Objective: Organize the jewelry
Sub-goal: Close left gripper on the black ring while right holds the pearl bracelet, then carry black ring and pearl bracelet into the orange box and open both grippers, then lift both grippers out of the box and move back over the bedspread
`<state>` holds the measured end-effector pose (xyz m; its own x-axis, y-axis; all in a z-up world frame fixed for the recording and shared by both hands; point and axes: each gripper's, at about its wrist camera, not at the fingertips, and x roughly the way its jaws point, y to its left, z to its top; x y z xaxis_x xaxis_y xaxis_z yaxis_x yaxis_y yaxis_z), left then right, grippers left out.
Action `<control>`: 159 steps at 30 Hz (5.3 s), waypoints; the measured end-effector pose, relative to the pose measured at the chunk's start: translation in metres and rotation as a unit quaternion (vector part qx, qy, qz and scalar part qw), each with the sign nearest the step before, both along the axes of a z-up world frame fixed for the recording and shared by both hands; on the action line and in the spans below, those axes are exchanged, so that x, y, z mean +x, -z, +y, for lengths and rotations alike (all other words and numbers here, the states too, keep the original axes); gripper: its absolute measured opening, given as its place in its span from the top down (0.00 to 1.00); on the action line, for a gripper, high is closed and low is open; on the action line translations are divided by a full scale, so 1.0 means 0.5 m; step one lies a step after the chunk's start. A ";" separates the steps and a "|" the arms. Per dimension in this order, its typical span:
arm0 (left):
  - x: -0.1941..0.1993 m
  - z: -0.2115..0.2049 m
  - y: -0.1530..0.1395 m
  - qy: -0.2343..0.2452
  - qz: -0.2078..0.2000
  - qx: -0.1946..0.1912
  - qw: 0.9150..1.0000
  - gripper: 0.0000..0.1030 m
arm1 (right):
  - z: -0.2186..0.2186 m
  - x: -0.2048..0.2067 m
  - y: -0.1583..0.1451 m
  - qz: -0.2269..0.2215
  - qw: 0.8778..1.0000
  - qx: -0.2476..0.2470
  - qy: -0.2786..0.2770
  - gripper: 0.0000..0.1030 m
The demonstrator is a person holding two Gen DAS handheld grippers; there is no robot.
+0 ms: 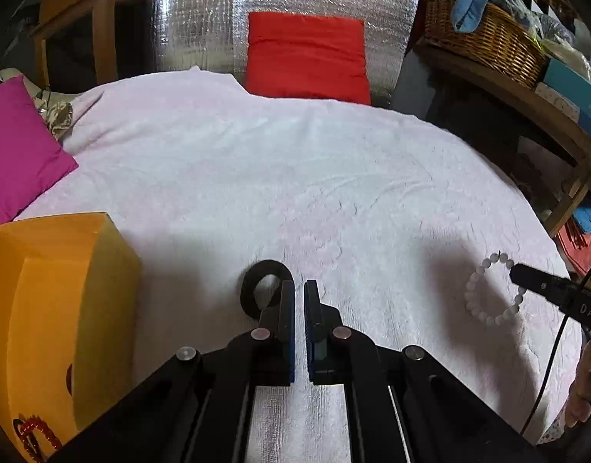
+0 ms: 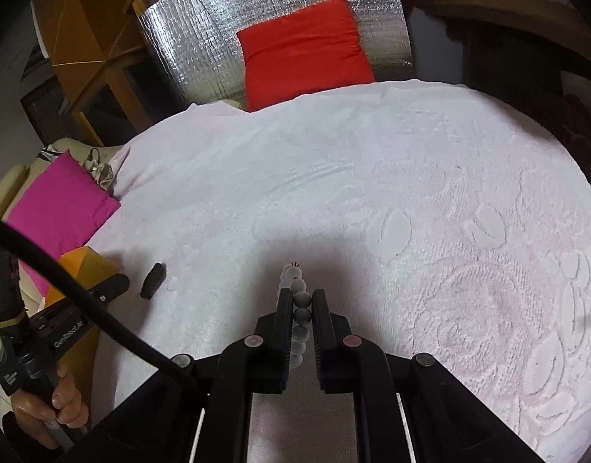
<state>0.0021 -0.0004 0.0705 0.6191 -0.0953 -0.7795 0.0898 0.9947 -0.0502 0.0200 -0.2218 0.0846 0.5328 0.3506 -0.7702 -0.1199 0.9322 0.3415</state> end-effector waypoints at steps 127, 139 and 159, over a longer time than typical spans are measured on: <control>-0.116 0.458 -0.039 -0.371 0.055 0.038 0.926 0.33 | 0.580 0.025 -0.122 -0.071 0.977 0.048 -0.193 0.83; -0.118 0.362 -0.107 -0.355 -0.025 0.093 0.930 0.27 | 0.320 -0.018 -0.101 -0.072 0.991 0.012 -0.112 0.35; -0.095 0.045 -0.149 -0.200 -0.123 0.180 0.955 0.16 | 0.044 -0.069 -0.071 -0.081 0.997 -0.007 -0.013 0.35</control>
